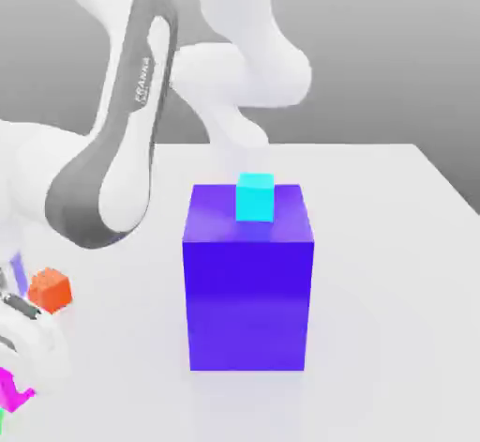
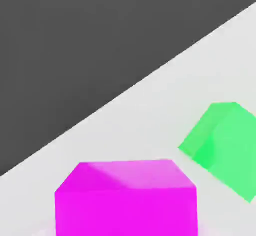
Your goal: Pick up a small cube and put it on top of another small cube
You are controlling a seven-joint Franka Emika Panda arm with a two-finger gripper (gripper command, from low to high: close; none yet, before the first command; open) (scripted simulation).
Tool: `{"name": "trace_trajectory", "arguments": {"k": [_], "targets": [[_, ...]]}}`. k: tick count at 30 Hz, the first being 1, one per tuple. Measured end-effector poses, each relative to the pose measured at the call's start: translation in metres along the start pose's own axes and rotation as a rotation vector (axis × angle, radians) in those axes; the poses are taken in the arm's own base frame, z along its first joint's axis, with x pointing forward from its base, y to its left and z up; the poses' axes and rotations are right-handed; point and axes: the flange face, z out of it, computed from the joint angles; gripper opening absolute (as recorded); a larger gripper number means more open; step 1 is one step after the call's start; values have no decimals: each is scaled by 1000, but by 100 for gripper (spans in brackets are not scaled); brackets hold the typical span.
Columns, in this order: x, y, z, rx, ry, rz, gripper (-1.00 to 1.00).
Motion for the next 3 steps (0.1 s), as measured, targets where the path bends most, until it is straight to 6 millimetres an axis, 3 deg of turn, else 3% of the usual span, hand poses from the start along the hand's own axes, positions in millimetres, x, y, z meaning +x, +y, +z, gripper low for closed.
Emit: {"name": "trace_trajectory", "arguments": {"k": [3], "targets": [[0,0,0,0,0,0,100]]}}
